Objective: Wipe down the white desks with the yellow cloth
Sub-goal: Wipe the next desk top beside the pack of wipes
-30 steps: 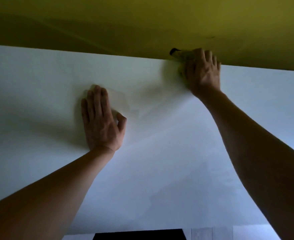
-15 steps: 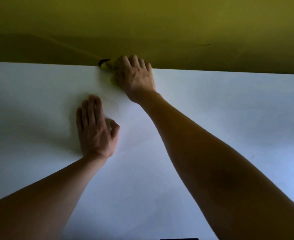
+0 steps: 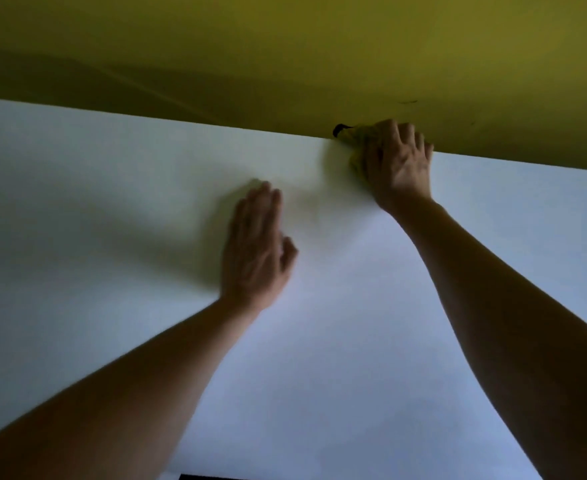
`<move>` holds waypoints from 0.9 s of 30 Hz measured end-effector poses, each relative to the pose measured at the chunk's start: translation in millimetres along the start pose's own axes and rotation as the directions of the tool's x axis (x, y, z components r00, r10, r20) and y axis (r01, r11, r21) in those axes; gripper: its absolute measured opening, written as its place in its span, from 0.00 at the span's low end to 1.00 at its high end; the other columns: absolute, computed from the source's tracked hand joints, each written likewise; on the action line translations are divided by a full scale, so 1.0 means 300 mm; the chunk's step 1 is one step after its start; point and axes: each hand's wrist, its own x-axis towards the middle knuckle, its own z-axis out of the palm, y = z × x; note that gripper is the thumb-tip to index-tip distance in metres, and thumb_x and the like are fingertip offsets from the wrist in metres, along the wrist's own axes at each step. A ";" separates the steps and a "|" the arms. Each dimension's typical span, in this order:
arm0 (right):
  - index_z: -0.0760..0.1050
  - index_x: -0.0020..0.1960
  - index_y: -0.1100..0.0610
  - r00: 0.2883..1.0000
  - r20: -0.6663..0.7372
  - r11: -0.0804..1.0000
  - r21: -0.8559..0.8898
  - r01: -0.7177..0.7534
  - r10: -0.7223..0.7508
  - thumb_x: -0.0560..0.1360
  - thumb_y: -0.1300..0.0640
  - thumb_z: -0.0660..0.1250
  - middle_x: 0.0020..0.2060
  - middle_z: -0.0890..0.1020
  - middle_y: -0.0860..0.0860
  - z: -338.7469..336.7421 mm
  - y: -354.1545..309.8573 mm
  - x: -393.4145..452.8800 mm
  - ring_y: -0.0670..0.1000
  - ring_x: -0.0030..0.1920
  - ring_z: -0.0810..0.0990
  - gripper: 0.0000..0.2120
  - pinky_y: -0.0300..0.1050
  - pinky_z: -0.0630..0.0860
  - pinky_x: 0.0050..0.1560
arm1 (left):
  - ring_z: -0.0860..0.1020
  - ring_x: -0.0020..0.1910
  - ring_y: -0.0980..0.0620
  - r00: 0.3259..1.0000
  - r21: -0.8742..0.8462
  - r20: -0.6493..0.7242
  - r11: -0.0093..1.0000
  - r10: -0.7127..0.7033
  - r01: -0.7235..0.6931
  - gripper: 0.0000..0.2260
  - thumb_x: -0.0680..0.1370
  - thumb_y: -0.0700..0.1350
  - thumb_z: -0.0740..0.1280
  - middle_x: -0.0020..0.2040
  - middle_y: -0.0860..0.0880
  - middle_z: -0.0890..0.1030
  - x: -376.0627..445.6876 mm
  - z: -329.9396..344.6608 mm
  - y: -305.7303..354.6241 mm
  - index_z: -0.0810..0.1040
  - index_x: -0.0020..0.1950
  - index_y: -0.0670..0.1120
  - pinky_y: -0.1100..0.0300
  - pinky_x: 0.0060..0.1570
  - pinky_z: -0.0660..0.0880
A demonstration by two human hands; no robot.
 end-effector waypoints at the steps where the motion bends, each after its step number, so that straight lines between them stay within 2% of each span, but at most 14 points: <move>1: 0.72 0.64 0.58 1.000 0.015 1.000 0.013 0.022 -0.023 0.82 0.49 0.55 0.55 0.75 0.62 0.000 -0.009 0.002 0.63 0.55 0.74 0.17 0.55 0.65 0.57 | 0.63 0.81 0.38 1.000 -0.011 0.000 1.000 -0.018 0.018 0.30 0.80 0.45 0.60 0.81 0.36 0.65 0.000 0.025 0.081 0.64 0.81 0.36 0.42 0.80 0.58; 5: 0.72 0.69 0.50 0.956 0.183 0.970 0.126 0.209 -0.230 0.79 0.43 0.55 0.59 0.76 0.57 0.040 -0.158 0.042 0.61 0.58 0.74 0.22 0.53 0.65 0.56 | 0.61 0.82 0.37 0.987 0.026 -0.017 0.987 -0.160 0.161 0.31 0.80 0.46 0.60 0.82 0.36 0.63 -0.015 0.093 0.231 0.61 0.81 0.34 0.43 0.82 0.55; 8: 0.70 0.71 0.48 0.929 0.214 0.949 0.161 0.272 -0.303 0.80 0.43 0.55 0.60 0.75 0.55 0.083 -0.309 0.067 0.60 0.61 0.74 0.22 0.53 0.66 0.58 | 0.61 0.82 0.38 0.990 0.063 -0.009 0.988 -0.140 0.141 0.34 0.79 0.49 0.62 0.82 0.37 0.62 -0.020 0.098 0.218 0.61 0.82 0.35 0.44 0.82 0.54; 10: 0.68 0.71 0.49 0.930 0.213 0.952 0.131 0.277 -0.300 0.82 0.42 0.54 0.61 0.74 0.55 0.094 -0.320 0.075 0.59 0.62 0.74 0.21 0.52 0.65 0.58 | 0.61 0.82 0.38 0.991 0.074 -0.011 0.989 -0.131 0.132 0.35 0.78 0.51 0.62 0.82 0.37 0.62 -0.018 0.102 0.215 0.60 0.82 0.35 0.44 0.82 0.54; 12: 0.69 0.71 0.49 0.933 0.207 0.954 0.117 0.276 -0.295 0.82 0.41 0.53 0.61 0.75 0.55 0.077 -0.237 0.064 0.59 0.61 0.74 0.22 0.52 0.65 0.56 | 0.61 0.82 0.38 0.991 0.079 -0.009 0.987 -0.136 0.137 0.35 0.78 0.50 0.61 0.82 0.37 0.62 -0.018 0.100 0.218 0.61 0.82 0.35 0.45 0.82 0.53; 16: 0.74 0.63 0.50 0.974 0.108 0.977 0.094 0.190 -0.199 0.79 0.41 0.51 0.56 0.77 0.57 -0.018 0.104 0.033 0.62 0.56 0.76 0.22 0.53 0.67 0.51 | 0.58 0.83 0.39 0.988 0.103 0.034 0.984 -0.153 0.149 0.37 0.77 0.52 0.60 0.83 0.38 0.60 -0.011 0.090 0.220 0.59 0.83 0.35 0.45 0.83 0.52; 20: 0.74 0.62 0.54 0.986 0.094 0.987 0.087 0.132 -0.140 0.81 0.44 0.52 0.56 0.77 0.59 -0.115 0.335 0.007 0.62 0.56 0.75 0.19 0.54 0.67 0.54 | 0.57 0.83 0.40 0.985 0.104 0.036 0.980 -0.171 0.167 0.38 0.76 0.53 0.57 0.83 0.38 0.59 -0.006 0.088 0.233 0.58 0.83 0.36 0.45 0.83 0.51; 24: 0.74 0.62 0.55 0.995 0.061 0.995 0.074 0.069 -0.074 0.80 0.48 0.56 0.55 0.77 0.61 -0.068 0.238 0.020 0.63 0.56 0.75 0.17 0.55 0.66 0.55 | 0.56 0.84 0.40 0.983 0.123 0.025 0.976 -0.183 0.178 0.37 0.77 0.53 0.56 0.84 0.39 0.59 0.003 0.087 0.240 0.58 0.83 0.36 0.45 0.83 0.51; 27: 0.76 0.63 0.52 0.985 0.080 0.985 0.100 0.142 -0.150 0.78 0.45 0.58 0.55 0.78 0.59 0.016 0.019 0.037 0.62 0.55 0.76 0.19 0.53 0.65 0.53 | 0.57 0.83 0.39 0.984 0.127 0.006 0.977 -0.176 0.174 0.36 0.77 0.51 0.59 0.83 0.38 0.60 0.002 0.093 0.241 0.59 0.83 0.35 0.44 0.83 0.52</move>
